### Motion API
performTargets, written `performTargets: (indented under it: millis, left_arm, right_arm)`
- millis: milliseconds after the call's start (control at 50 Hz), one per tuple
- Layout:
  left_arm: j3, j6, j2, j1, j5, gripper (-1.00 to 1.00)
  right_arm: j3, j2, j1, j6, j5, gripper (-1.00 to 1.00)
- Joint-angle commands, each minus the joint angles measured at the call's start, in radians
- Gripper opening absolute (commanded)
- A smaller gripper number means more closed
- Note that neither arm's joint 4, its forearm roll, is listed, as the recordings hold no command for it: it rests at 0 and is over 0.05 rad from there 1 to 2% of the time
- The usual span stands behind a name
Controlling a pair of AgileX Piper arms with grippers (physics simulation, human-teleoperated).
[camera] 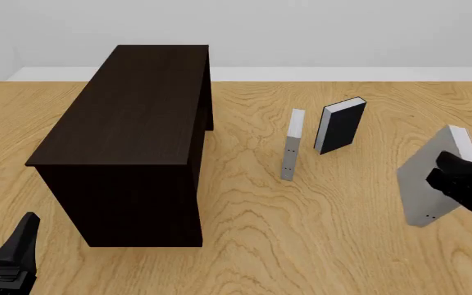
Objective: Pick up the book on the right and place it under the cabinet shelf.
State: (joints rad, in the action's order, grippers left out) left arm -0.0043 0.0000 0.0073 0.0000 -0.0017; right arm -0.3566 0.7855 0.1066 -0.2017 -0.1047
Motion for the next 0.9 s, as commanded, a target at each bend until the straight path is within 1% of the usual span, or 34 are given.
performTargets:
  millis: [20, 40, 120, 140, 160, 220, 240, 300, 320, 340, 440, 660, 720, 740, 780, 820, 900]
  left_arm:
    - [0.000, 0.000, 0.000, 0.000, 0.000, 1.00]
    - [0.000, 0.000, 0.000, 0.000, 0.000, 1.00]
    - [0.000, 0.000, 0.000, 0.000, 0.000, 1.00]
    - [0.000, 0.000, 0.000, 0.000, 0.000, 1.00]
    - [0.000, 0.000, 0.000, 0.000, 0.000, 1.00]
    - [0.000, 0.000, 0.000, 0.000, 0.000, 1.00]
    - [0.000, 0.000, 0.000, 0.000, 0.000, 1.00]
    - [0.000, 0.000, 0.000, 0.000, 0.000, 1.00]
    - [0.000, 0.000, 0.000, 0.000, 0.000, 1.00]
    - [0.000, 0.000, 0.000, 0.000, 0.000, 1.00]
    - [0.000, 0.000, 0.000, 0.000, 0.000, 1.00]
    - [0.000, 0.000, 0.000, 0.000, 0.000, 1.00]
    - [0.000, 0.000, 0.000, 0.000, 0.000, 1.00]
    - [0.000, 0.000, 0.000, 0.000, 0.000, 1.00]
    - [0.000, 0.000, 0.000, 0.000, 0.000, 1.00]
    - [0.000, 0.000, 0.000, 0.000, 0.000, 1.00]
    - [0.000, 0.000, 0.000, 0.000, 0.000, 1.00]
  right_arm:
    - [-0.019, 0.052, -0.072, -0.172, -0.088, -1.00]
    - [-0.019, 0.061, -0.074, -0.174, -0.099, -1.00]
    - [-0.003, 0.122, -0.096, -0.247, -0.171, -1.00]
    - [0.004, 0.142, -0.106, -0.273, -0.194, -1.00]
    - [0.008, 0.154, -0.107, -0.280, -0.213, -1.00]
    - [0.017, 0.192, -0.132, -0.332, -0.263, -1.00]
    - [0.023, 0.216, -0.152, -0.360, -0.291, -1.00]
    - [0.027, 0.250, -0.170, -0.396, -0.325, -1.00]
    - [0.032, 0.275, -0.189, -0.427, -0.353, -1.00]
    - [0.034, 0.291, -0.197, -0.443, -0.369, -1.00]
    - [0.038, 0.351, -0.232, -0.506, -0.427, -1.00]
    - [0.052, 0.453, -0.294, -0.589, -0.530, -1.00]
    - [0.047, 0.464, -0.296, -0.588, -0.535, -1.00]
    - [0.053, 0.479, -0.308, -0.606, -0.554, -1.00]
    - [0.051, 0.494, -0.308, -0.607, -0.565, -1.00]
    - [0.055, 0.515, -0.323, -0.626, -0.588, -1.00]
    - [0.051, 0.541, -0.338, -0.632, -0.605, -1.00]
